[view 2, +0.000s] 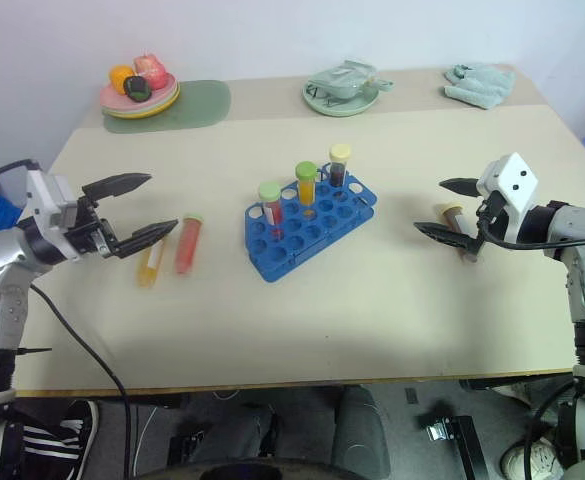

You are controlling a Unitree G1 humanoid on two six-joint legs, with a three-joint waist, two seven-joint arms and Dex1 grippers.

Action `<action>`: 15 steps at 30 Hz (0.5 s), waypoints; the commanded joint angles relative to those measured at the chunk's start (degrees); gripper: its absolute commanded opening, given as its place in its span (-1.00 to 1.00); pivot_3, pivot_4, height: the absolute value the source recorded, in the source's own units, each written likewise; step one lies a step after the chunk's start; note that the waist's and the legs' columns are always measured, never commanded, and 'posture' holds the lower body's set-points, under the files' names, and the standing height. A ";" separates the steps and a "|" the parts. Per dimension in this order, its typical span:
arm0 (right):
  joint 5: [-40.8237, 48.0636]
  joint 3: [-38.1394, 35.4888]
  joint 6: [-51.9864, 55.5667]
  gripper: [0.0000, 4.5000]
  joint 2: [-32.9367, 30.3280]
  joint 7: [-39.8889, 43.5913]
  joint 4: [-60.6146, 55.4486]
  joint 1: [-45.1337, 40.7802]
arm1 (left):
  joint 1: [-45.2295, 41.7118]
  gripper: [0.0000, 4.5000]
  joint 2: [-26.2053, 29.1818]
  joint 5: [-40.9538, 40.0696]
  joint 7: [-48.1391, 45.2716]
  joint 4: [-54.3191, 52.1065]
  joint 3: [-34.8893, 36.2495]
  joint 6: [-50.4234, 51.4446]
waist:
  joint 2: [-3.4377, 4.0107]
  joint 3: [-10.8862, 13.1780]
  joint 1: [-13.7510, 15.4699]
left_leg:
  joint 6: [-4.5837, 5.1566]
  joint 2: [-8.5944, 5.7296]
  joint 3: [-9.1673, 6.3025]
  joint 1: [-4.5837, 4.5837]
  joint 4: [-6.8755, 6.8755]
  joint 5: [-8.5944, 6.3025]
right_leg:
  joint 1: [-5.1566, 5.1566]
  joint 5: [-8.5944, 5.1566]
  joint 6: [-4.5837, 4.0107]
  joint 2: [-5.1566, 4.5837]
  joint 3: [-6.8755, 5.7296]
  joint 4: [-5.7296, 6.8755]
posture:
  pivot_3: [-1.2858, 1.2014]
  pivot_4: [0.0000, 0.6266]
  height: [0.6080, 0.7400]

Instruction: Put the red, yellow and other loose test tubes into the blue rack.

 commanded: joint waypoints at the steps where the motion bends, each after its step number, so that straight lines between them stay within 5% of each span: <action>1: 0.35 -0.02 -0.52 1.00 0.09 -0.20 -1.81 -1.40 | 0.12 0.96 0.10 -0.75 0.50 -1.54 1.71 -1.17 | 0.00 0.00 0.03 | 0.00 0.00 0.01 0.00 0.00 0.00 | 0.00 0.00 0.00 0.00 0.00 0.00 | 0.03 -0.52 1.00; 15: 0.36 1.30 2.08 1.00 3.48 -5.24 -2.24 -4.54 | -1.74 0.96 0.12 -0.38 0.09 1.27 1.51 -3.20 | -0.01 0.01 0.01 | 0.02 0.00 0.07 0.00 0.00 -0.01 | 0.00 0.01 0.01 0.00 0.02 -0.03 | 0.03 -0.52 1.00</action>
